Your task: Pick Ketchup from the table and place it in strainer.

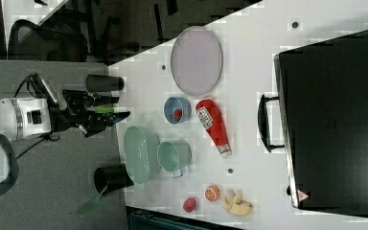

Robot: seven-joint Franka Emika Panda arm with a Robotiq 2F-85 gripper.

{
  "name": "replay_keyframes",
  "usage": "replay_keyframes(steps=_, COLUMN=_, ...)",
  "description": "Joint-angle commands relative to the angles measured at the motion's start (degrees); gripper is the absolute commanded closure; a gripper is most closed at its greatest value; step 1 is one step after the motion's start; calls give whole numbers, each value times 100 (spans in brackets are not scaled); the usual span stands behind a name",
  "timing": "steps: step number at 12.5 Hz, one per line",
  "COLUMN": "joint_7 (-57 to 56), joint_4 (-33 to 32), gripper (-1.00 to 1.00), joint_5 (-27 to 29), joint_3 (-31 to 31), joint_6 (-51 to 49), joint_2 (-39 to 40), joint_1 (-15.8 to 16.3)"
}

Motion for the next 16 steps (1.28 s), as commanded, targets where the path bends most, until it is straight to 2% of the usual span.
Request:
replay_keyframes(steps=1, joint_7=-123, joint_4=-895, gripper=-59, joint_5=261, joint_3=464, joint_6=-1182, joint_2=-1737, joint_1=-552)
replay_keyframes(steps=3, joint_7=-126, joint_4=-946, gripper=-99, joint_5=261, joint_3=474, joint_6=-1119, joint_2=-1680, joint_1=-550)
replay_keyframes(steps=7, joint_7=-207, joint_4=-1188, gripper=-100, joint_5=261, joint_3=520, joint_6=-1003, joint_2=-1313, joint_1=-542)
replay_keyframes(steps=9, joint_7=-632, joint_4=-1327, gripper=-100, joint_5=261, joint_3=537, joint_6=-743, joint_2=-1034, joint_1=-542)
replay_keyframes(steps=16, joint_7=-4212, joint_4=-2076, gripper=-100, joint_5=256, joint_3=541, joint_6=1219, joint_2=-139, joint_1=-543)
